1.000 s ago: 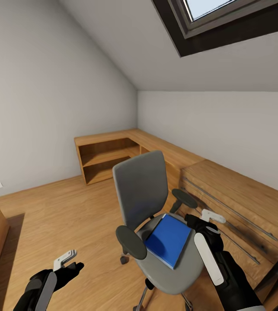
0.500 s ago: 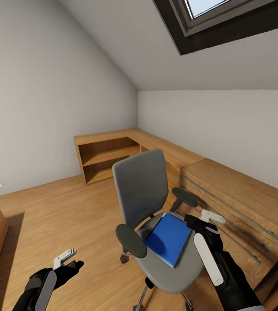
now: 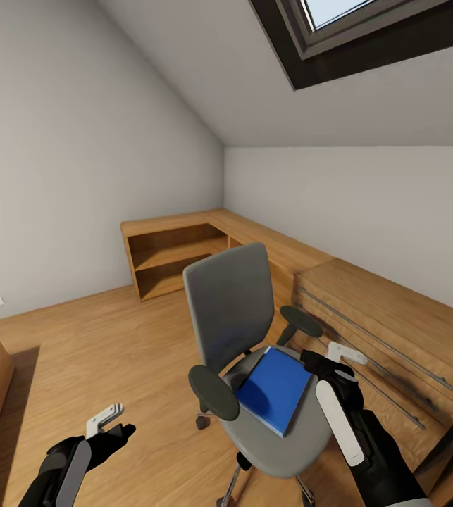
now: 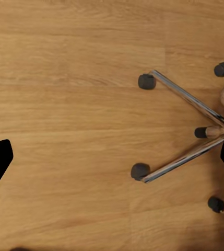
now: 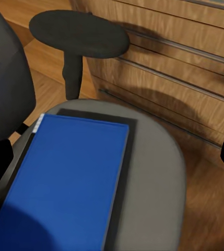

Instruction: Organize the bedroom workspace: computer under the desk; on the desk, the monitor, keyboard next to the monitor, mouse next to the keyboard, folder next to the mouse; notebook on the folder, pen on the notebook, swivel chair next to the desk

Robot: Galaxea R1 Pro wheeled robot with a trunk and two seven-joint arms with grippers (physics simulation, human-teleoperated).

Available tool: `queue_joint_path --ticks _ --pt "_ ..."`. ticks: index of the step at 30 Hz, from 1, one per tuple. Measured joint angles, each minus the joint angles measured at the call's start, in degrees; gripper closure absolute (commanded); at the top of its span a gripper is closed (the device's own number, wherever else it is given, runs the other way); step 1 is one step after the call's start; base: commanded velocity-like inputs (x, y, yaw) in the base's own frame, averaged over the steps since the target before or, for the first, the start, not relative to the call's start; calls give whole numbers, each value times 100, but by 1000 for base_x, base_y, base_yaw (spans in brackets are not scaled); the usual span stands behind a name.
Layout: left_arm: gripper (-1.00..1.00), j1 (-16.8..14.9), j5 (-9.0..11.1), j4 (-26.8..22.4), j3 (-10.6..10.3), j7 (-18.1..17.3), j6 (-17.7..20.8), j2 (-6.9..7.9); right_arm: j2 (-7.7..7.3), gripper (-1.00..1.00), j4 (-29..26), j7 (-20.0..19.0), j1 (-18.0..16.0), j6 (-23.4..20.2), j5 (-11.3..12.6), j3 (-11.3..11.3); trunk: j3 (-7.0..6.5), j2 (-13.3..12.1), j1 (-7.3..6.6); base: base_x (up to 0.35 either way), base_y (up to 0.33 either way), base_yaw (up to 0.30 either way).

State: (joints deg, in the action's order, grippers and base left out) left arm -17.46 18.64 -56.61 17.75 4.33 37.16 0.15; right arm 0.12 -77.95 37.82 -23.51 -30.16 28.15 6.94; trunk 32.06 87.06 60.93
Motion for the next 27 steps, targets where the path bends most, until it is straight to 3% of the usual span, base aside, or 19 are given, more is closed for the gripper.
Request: queue_joint_path --ticks 27 --pt "-100 0 -3 -88 7 13 0 2 -3 -100 -106 -30 -1 3 -1 16 448 1002 549 0 0 0"
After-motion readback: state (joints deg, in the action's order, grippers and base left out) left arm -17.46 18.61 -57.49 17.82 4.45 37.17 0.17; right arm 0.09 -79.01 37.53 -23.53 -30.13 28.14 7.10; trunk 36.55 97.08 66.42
